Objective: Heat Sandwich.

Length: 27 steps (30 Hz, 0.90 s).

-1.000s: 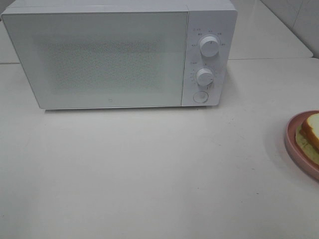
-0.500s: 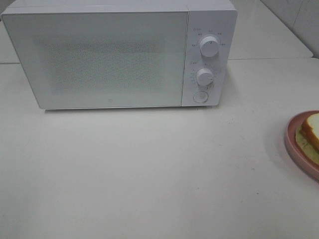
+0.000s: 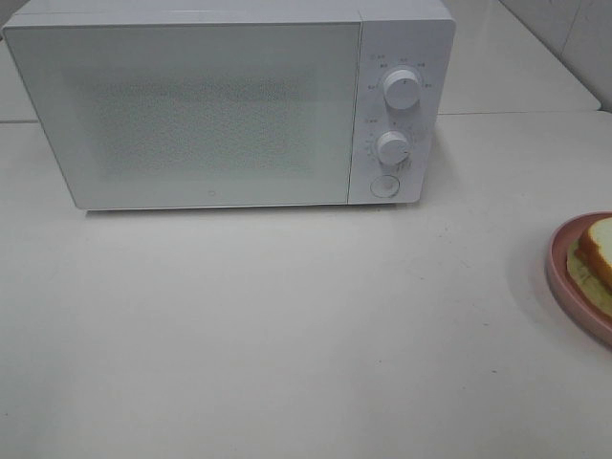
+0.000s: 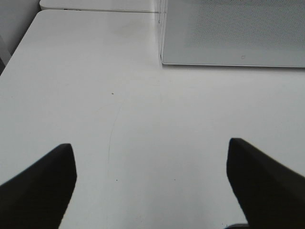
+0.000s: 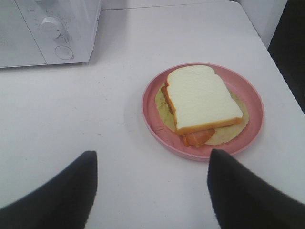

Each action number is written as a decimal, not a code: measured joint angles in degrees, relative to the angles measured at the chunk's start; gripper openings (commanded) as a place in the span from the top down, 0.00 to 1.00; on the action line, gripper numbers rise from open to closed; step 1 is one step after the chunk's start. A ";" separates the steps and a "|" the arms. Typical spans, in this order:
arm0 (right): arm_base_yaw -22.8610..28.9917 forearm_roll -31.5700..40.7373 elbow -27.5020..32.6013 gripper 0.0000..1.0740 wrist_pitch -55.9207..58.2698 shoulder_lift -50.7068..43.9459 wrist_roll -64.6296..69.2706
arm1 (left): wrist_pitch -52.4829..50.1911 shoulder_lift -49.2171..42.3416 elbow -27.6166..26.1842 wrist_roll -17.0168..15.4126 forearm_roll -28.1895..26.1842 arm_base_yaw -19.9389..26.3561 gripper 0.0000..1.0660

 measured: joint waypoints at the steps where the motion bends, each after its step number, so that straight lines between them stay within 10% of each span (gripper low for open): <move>1: 0.00 0.00 0.00 0.40 0.00 0.00 0.00 | 0.00 0.00 0.00 0.00 0.00 0.00 0.26; 27: 0.00 0.00 0.00 0.40 0.00 0.00 0.00 | 0.00 0.00 0.00 -0.06 0.00 0.00 0.26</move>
